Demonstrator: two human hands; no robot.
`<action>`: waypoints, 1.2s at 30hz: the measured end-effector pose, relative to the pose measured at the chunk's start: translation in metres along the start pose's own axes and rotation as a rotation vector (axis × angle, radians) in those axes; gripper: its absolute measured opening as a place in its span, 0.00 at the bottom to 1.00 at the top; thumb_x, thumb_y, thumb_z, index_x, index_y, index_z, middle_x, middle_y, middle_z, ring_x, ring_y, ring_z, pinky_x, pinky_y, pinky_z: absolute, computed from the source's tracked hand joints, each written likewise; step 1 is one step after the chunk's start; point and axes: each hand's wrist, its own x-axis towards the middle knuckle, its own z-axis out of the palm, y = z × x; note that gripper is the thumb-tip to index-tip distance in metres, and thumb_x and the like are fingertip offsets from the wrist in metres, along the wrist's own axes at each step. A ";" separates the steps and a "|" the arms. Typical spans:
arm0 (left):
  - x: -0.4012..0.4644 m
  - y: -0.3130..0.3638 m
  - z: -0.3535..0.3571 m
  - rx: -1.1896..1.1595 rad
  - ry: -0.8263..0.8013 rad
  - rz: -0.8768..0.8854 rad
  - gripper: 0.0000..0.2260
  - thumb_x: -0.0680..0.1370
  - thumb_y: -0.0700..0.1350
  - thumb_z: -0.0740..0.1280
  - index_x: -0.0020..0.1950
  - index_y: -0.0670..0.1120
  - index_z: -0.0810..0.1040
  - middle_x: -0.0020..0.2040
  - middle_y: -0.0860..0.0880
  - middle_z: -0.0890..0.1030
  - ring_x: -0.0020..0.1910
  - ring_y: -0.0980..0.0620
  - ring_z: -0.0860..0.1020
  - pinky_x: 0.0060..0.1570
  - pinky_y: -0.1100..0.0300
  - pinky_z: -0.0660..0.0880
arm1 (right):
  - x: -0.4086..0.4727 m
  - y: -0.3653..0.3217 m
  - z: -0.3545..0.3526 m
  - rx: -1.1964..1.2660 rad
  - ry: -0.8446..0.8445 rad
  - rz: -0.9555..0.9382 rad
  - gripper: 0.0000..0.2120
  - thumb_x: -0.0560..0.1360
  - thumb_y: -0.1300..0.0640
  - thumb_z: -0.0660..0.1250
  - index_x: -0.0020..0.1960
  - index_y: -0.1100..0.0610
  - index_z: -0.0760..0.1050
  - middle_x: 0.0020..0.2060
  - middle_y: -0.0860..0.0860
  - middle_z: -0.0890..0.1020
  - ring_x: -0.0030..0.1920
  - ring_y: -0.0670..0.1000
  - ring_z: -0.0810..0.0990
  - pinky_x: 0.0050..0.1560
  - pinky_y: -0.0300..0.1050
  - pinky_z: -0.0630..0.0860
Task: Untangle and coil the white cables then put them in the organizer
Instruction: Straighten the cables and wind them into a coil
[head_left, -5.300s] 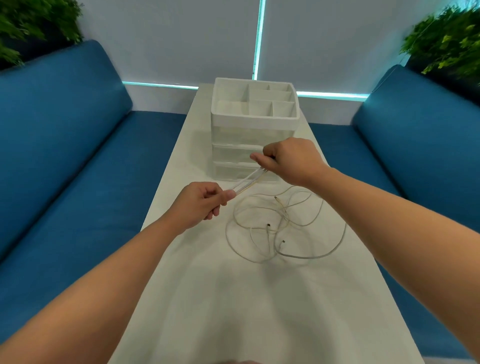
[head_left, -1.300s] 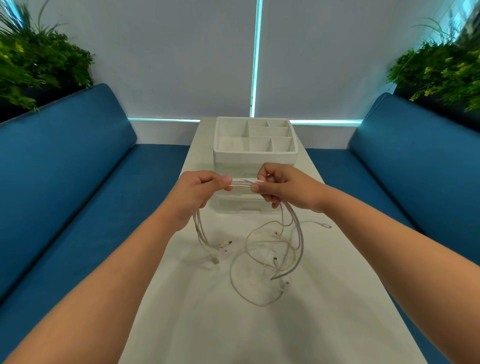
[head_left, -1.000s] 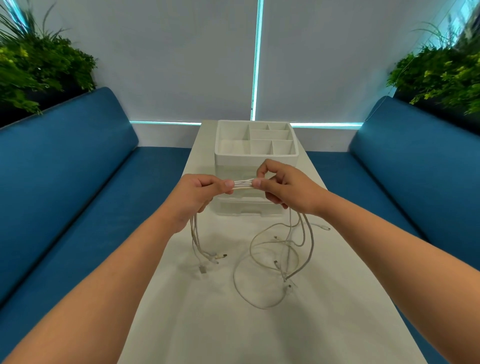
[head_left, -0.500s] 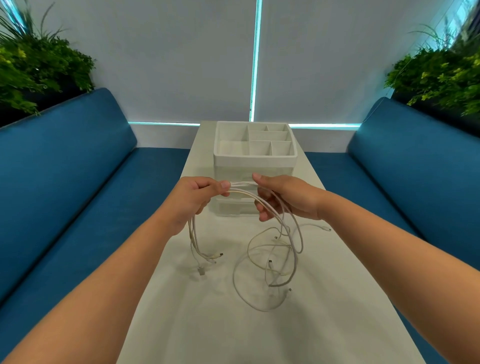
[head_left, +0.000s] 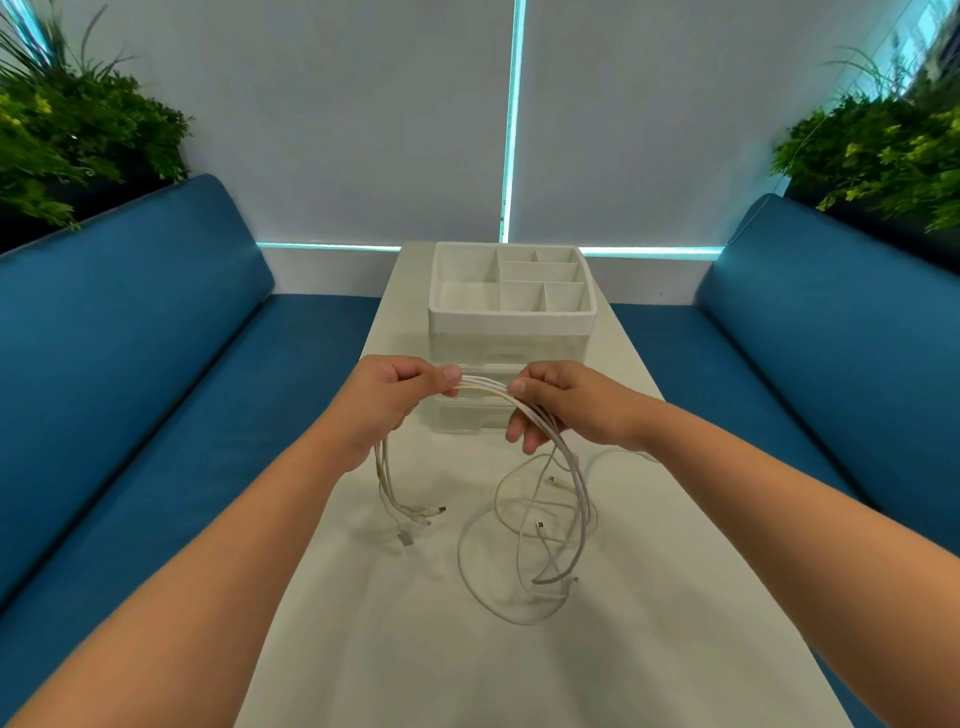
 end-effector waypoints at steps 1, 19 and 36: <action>0.000 0.000 -0.001 0.007 -0.007 0.000 0.12 0.71 0.57 0.72 0.41 0.49 0.87 0.25 0.50 0.62 0.27 0.53 0.58 0.30 0.60 0.59 | -0.002 0.000 -0.001 -0.017 -0.033 0.004 0.13 0.84 0.53 0.54 0.51 0.59 0.72 0.42 0.56 0.85 0.40 0.53 0.84 0.45 0.44 0.81; -0.002 0.009 0.005 0.033 -0.142 0.010 0.14 0.69 0.56 0.72 0.42 0.47 0.87 0.25 0.50 0.63 0.27 0.54 0.58 0.29 0.62 0.57 | -0.004 -0.015 -0.024 -0.414 -0.033 0.051 0.24 0.65 0.34 0.71 0.45 0.54 0.73 0.41 0.49 0.84 0.45 0.48 0.81 0.54 0.50 0.76; 0.000 0.007 -0.006 -0.076 -0.097 0.061 0.14 0.72 0.58 0.68 0.40 0.47 0.83 0.26 0.52 0.62 0.27 0.55 0.58 0.29 0.61 0.58 | 0.004 -0.036 -0.004 -0.250 0.191 -0.201 0.12 0.80 0.51 0.63 0.40 0.53 0.77 0.28 0.45 0.72 0.27 0.41 0.67 0.32 0.33 0.65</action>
